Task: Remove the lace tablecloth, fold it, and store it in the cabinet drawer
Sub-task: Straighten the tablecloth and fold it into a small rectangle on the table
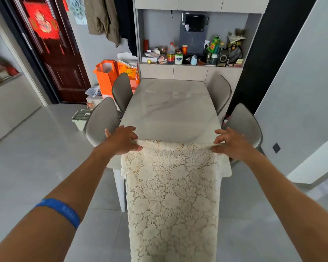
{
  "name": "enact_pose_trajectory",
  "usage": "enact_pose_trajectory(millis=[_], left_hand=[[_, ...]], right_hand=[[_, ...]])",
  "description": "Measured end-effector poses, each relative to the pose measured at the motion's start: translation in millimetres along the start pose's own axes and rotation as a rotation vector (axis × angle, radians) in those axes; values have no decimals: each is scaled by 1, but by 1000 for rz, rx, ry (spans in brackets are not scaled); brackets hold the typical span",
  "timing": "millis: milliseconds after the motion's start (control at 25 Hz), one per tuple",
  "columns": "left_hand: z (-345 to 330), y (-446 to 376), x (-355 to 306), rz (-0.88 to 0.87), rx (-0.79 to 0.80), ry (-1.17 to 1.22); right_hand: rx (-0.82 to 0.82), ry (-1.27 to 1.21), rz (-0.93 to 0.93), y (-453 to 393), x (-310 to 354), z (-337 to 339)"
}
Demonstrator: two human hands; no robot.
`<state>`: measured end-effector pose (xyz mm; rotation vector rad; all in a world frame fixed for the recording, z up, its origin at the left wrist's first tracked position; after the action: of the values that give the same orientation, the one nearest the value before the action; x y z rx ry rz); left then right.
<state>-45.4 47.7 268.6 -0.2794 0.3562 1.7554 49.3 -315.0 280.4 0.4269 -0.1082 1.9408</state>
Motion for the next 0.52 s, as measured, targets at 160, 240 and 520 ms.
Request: enact_pose_trajectory(millis=[160,240,520], left_hand=[[94,-135,-33,-30,-383,-56],[167,-191,-57,-114,-740,29],[176,-286,-57,-324,-874,49]], right_hand=[[-548,68,-84,-136,39,81],[-936,-83,-143,-179,57,151],[-1062,-224,-92,-264,27,136]])
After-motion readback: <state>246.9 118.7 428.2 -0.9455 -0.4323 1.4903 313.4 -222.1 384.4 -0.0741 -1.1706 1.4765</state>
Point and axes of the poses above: each hand's wrist, its own y-axis away from the middle knuckle, its own z-axis out of the back of the hand, x = y × z, the point moved 3 cm from there along -y, towards the middle knuckle, and after that the axes turned 1 degree about -x, right-handed, at the moved point
